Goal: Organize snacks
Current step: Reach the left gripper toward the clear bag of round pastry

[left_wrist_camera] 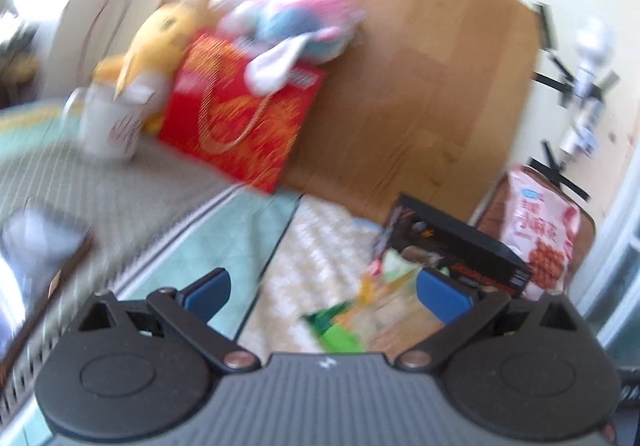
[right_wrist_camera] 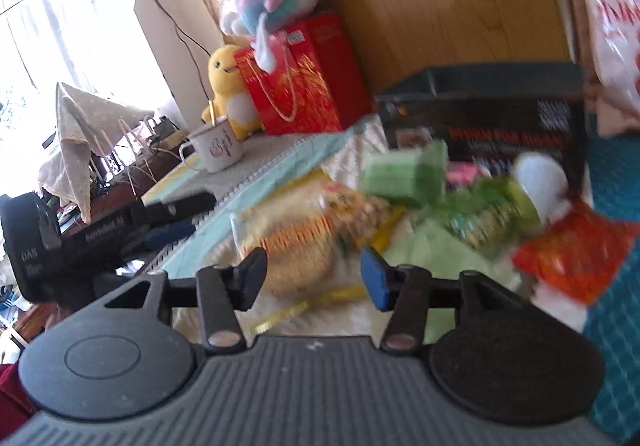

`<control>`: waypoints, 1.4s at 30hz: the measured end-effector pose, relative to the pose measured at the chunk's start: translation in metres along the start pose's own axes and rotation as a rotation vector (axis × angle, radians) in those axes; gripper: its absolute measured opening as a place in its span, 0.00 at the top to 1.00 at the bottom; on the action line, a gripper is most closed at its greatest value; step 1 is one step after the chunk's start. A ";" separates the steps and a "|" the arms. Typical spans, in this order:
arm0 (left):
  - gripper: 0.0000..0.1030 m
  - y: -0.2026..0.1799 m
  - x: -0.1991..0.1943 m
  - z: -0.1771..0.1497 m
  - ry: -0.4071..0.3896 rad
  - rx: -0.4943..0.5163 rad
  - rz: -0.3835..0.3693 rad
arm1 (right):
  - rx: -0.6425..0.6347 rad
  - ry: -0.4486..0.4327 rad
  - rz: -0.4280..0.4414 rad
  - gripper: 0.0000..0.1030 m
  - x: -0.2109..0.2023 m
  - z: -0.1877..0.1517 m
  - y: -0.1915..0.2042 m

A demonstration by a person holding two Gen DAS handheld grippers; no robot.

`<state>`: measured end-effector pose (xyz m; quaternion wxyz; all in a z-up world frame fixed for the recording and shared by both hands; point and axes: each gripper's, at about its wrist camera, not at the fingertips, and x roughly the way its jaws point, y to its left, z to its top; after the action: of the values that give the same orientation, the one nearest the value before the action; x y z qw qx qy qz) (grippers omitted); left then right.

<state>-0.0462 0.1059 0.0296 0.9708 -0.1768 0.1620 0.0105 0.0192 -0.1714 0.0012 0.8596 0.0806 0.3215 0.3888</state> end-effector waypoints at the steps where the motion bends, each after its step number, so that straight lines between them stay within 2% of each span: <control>1: 0.01 -0.010 0.000 0.004 -0.011 0.055 0.006 | -0.004 0.018 -0.004 0.47 0.001 -0.004 0.000; 3: 0.02 -0.028 0.003 0.009 -0.012 0.144 -0.001 | -0.031 0.055 -0.012 0.47 0.007 -0.010 0.005; 6: 0.15 -0.041 0.023 0.009 0.080 0.195 -0.015 | -0.090 0.093 0.003 0.44 0.018 -0.016 0.021; 7: 0.29 -0.043 0.031 0.007 0.123 0.197 -0.011 | -0.116 0.107 0.005 0.42 0.022 -0.018 0.027; 8: 0.48 -0.043 0.038 0.004 0.166 0.188 -0.011 | -0.146 0.121 0.003 0.38 0.027 -0.020 0.035; 9: 0.53 -0.040 0.041 0.000 0.201 0.170 -0.019 | -0.179 0.123 -0.003 0.35 0.031 -0.022 0.042; 10: 0.51 -0.037 0.041 -0.003 0.209 0.148 -0.029 | -0.212 0.116 -0.012 0.34 0.033 -0.024 0.047; 13: 0.56 -0.032 0.032 -0.010 0.226 0.120 -0.049 | -0.245 0.099 -0.040 0.36 0.035 -0.026 0.052; 14: 0.56 -0.029 0.028 -0.012 0.236 0.106 -0.053 | -0.234 0.092 -0.048 0.39 0.034 -0.026 0.051; 15: 0.56 -0.025 0.025 -0.014 0.253 0.087 -0.063 | -0.222 0.085 -0.061 0.48 0.032 -0.024 0.047; 16: 0.57 -0.021 0.022 -0.016 0.278 0.060 -0.087 | -0.213 0.078 -0.081 0.51 0.029 -0.023 0.044; 20: 0.56 -0.011 0.016 -0.030 0.400 -0.025 -0.222 | -0.188 0.058 -0.132 0.51 0.012 -0.026 0.033; 24: 0.48 -0.016 0.002 -0.038 0.408 0.021 -0.269 | -0.148 0.005 -0.150 0.50 -0.017 -0.035 0.024; 26: 0.35 -0.017 -0.005 -0.036 0.376 0.035 -0.277 | -0.126 -0.017 -0.171 0.50 -0.028 -0.036 0.019; 28: 0.28 -0.015 -0.010 -0.031 0.339 0.030 -0.276 | -0.100 -0.036 -0.188 0.48 -0.035 -0.036 0.014; 33: 0.27 -0.007 -0.010 -0.022 0.299 -0.009 -0.236 | -0.055 -0.067 -0.184 0.47 -0.040 -0.040 0.007; 37: 0.28 -0.001 -0.010 -0.019 0.291 -0.014 -0.201 | -0.086 -0.056 -0.154 0.47 -0.034 -0.044 0.012; 42: 0.31 -0.003 -0.006 -0.017 0.304 -0.011 -0.205 | -0.135 -0.043 -0.147 0.41 -0.025 -0.042 0.012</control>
<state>-0.0570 0.0974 0.0172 0.9301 -0.1974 0.2877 -0.1143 -0.0262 -0.1861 -0.0141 0.8960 0.0069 0.2810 0.3438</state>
